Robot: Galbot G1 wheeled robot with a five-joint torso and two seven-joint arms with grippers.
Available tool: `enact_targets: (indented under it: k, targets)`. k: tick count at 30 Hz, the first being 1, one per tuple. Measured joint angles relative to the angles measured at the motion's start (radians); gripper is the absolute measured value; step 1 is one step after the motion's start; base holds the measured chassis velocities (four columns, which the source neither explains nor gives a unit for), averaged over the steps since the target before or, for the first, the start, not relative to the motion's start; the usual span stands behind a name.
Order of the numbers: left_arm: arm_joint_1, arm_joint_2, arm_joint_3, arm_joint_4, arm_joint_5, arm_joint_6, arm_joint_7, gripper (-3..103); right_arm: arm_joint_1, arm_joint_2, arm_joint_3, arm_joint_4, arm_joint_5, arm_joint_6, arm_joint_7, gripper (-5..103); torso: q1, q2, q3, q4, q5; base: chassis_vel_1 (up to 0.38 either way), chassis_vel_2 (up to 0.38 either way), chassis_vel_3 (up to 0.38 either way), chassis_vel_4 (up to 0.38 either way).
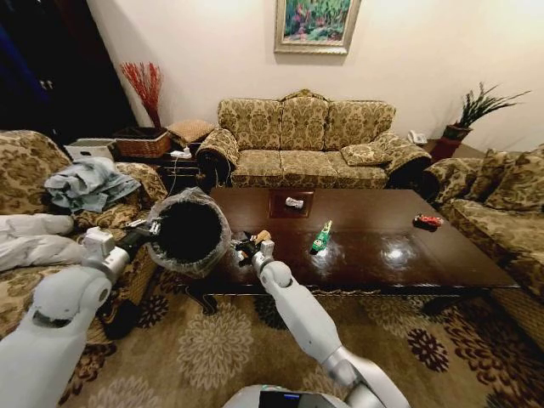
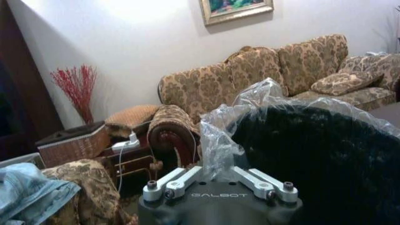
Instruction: Move to the front of the table and place the trash on the table into the trash bin.
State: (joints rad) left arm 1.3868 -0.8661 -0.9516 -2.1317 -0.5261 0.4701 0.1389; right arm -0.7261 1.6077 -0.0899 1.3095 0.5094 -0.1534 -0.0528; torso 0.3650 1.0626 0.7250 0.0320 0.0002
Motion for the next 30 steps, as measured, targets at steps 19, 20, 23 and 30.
enact_targets:
  k: [19, 20, 23, 30]
  targets:
    - [-0.011, 0.009, -0.013, 0.032, 0.003, -0.021, 0.004, 3, -0.031, -0.005, -0.002, 0.073, 0.059, -0.016, 0.089, 100, 0.000, 0.000, 0.000, 0.0002, -0.0002, 0.114, 0.107, -0.101, -0.101]
    - [-0.011, 0.008, -0.012, 0.032, 0.003, -0.022, 0.004, 3, -0.031, -0.007, 0.000, 0.073, 0.061, -0.017, 0.096, 100, 0.000, 0.000, 0.000, 0.0000, 0.0005, 0.000, 0.000, 0.000, 0.000]
    - [-0.011, 0.005, -0.007, 0.031, 0.005, -0.023, 0.006, 3, -0.035, -0.012, 0.003, 0.074, 0.059, -0.018, 0.102, 100, 0.000, 0.000, 0.000, -0.0012, 0.0006, -0.033, -0.014, 0.016, 0.001]
    - [-0.012, 0.005, -0.002, 0.034, 0.008, -0.023, 0.007, 3, -0.054, -0.011, 0.002, 0.078, 0.040, -0.017, 0.104, 100, 0.000, 0.000, 0.000, 0.0007, -0.0005, -0.088, -0.002, 0.083, -0.017]
